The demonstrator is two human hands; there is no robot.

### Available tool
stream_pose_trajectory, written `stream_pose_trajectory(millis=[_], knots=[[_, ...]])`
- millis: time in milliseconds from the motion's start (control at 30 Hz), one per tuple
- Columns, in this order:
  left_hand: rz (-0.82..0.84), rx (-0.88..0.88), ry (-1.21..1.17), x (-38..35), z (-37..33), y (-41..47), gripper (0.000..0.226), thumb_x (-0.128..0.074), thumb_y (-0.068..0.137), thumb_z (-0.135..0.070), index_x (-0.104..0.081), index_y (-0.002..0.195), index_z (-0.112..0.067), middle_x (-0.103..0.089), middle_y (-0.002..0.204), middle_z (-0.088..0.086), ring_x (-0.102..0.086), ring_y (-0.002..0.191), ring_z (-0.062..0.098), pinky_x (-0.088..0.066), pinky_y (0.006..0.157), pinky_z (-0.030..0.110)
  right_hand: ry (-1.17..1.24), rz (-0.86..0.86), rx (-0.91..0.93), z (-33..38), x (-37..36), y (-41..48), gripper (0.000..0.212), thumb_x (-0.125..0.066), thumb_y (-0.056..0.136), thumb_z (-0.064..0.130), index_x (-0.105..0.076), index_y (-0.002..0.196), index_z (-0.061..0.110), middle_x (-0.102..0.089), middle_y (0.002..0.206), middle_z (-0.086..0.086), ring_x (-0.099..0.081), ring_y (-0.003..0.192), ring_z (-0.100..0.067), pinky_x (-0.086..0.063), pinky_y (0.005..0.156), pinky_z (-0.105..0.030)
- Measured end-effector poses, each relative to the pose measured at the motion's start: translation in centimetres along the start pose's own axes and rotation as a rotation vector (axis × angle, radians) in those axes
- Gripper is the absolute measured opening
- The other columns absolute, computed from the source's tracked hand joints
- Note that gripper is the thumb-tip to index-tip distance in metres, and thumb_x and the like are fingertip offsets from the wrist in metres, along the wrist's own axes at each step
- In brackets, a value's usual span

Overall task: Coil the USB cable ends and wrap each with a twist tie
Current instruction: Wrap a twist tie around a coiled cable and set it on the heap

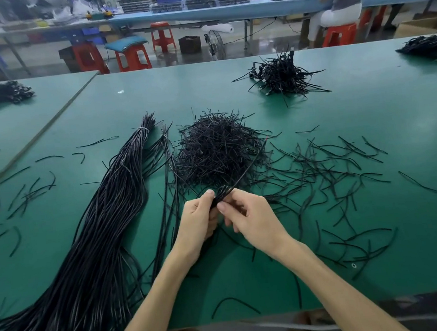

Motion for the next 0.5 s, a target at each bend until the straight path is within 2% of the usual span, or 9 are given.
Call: stream_pose_trajectory(millis=[100, 167, 233, 333, 367, 433, 500], knots=[[-0.098, -0.135, 0.204, -0.4, -0.7, -0.4, 0.059, -0.037, 0.111, -0.037, -0.043, 0.053, -0.028, -0.039, 0.049, -0.011, -0.031, 0.047, 0.009, -0.027, 0.047, 0.020, -0.032, -0.155, -0.022, -0.4, 0.0, -0.4, 0.018, -0.061, 0.100, 0.020, -0.064, 0.082, 0.022, -0.064, 0.067, 0.014, -0.056, 0.056, -0.006, -0.042, 0.059, -0.016], [-0.119, -0.204, 0.285, -0.7, -1.1, -0.7, 0.049, -0.037, 0.110, -0.038, -0.043, 0.065, -0.020, -0.042, 0.056, -0.013, -0.034, 0.054, 0.007, -0.030, 0.053, 0.022, -0.048, -0.226, -0.021, -0.3, 0.2, -0.4, 0.021, -0.062, 0.100, 0.021, -0.061, 0.080, 0.021, -0.064, 0.066, 0.015, -0.056, 0.057, -0.006, -0.040, 0.057, -0.013], [-0.076, -0.214, 0.353, -0.7, -1.3, -1.2, 0.041, -0.038, 0.108, -0.042, -0.046, 0.075, -0.019, -0.047, 0.063, -0.016, -0.039, 0.058, 0.004, -0.034, 0.057, 0.021, -0.094, -0.235, 0.005, 0.2, 0.4, -0.3, 0.022, -0.061, 0.101, 0.022, -0.059, 0.079, 0.020, -0.061, 0.066, 0.013, -0.054, 0.057, -0.007, -0.039, 0.056, -0.014], [-0.005, -0.200, 0.471, 0.2, -2.1, -1.7, 0.010, -0.049, 0.107, -0.032, -0.055, 0.100, -0.029, -0.062, 0.082, -0.012, -0.058, 0.071, 0.002, -0.043, 0.066, 0.016, -0.190, -0.227, 0.050, 0.9, 1.2, -0.4, 0.024, -0.061, 0.101, 0.023, -0.054, 0.078, 0.019, -0.053, 0.061, 0.006, -0.046, 0.056, -0.011, -0.037, 0.055, -0.022], [0.042, -0.198, 0.421, 0.6, -2.7, -1.9, 0.008, -0.050, 0.107, -0.025, -0.057, 0.108, -0.028, -0.066, 0.088, -0.007, -0.063, 0.074, 0.006, -0.047, 0.067, 0.021, -0.207, -0.221, 0.071, 1.1, 1.5, -0.5, 0.024, -0.061, 0.101, 0.023, -0.054, 0.078, 0.018, -0.053, 0.061, 0.005, -0.046, 0.056, -0.012, -0.038, 0.055, -0.025], [0.172, -0.224, 0.288, 1.2, -4.2, -2.3, 0.022, -0.045, 0.108, -0.007, -0.059, 0.119, -0.019, -0.068, 0.096, 0.008, -0.071, 0.076, 0.022, -0.055, 0.065, 0.035, -0.205, -0.216, 0.104, 1.6, 2.0, -1.0, 0.022, -0.060, 0.101, 0.022, -0.056, 0.080, 0.018, -0.056, 0.064, 0.002, -0.049, 0.058, -0.016, -0.043, 0.056, -0.030], [0.244, -0.270, 0.230, 1.7, -5.6, -2.8, 0.031, -0.041, 0.107, 0.002, -0.057, 0.131, -0.008, -0.068, 0.103, 0.018, -0.074, 0.079, 0.028, -0.058, 0.069, 0.036, -0.174, -0.206, 0.125, 2.2, 2.2, -1.3, 0.021, -0.060, 0.102, 0.021, -0.056, 0.081, 0.018, -0.058, 0.065, 0.000, -0.050, 0.057, -0.019, -0.044, 0.057, -0.033]])
Point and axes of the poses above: each hand's wrist, its own y-axis towards the middle knuckle, its own x-axis out of the back of the hand, z = x × y, the point moved 4 cm from there along y, towards the middle knuckle
